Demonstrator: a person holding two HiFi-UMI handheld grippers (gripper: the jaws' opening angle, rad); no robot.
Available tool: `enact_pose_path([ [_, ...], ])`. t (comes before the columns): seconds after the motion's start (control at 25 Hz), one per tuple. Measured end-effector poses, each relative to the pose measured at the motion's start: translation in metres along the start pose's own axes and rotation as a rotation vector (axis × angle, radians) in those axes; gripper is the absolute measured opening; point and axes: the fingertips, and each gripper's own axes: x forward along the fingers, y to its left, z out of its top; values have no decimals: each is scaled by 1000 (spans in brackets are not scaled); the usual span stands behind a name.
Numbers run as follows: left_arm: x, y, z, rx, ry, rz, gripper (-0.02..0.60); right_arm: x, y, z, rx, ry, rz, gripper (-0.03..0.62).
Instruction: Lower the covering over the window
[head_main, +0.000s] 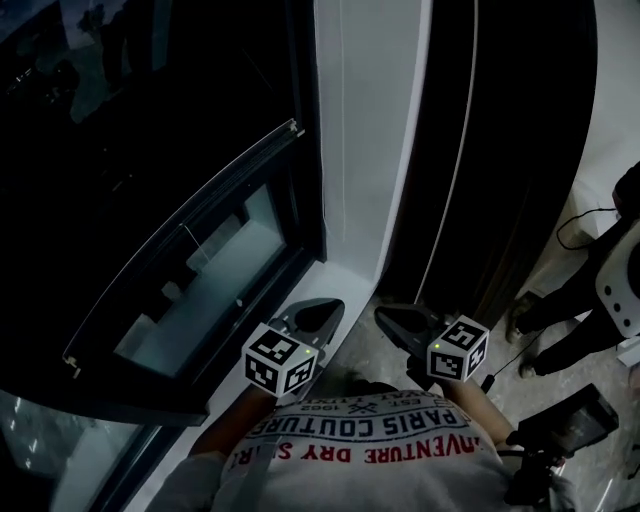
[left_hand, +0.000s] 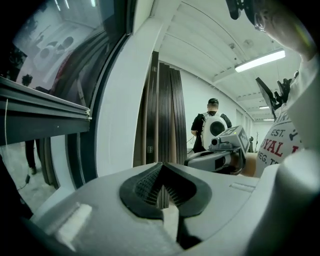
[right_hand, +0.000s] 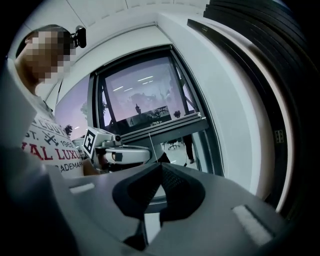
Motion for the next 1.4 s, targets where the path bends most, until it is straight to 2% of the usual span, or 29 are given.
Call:
enact_pose_path([
  [0.32,31,63,5,-32,22,60,2,56,-48,8,9,36,72,2],
  [0.48,54,106,6,-69,57,86,2,91,-85,23,47,41,98,2],
  [0.6,70,133,11,-88,48,97,2,113,-115,39,75,26,112,3],
  [0.72,74,151,17,-80,27,113,2,127,-132,47,15,28,91,3],
  [1.0,95,208,20,-95,37,183,2,189,-176,70,-68,37,124,3],
  [1.12,98,218,32,-84,27,192,2,204,-183,98,-99,-11,142,3],
  [1.28,97,222,46,-63,12,186,2,219,-184,136,-191,-64,115,3],
  [1.4,104,231,50,-58,7,197,2,235,-197,161,-226,-98,99,33],
])
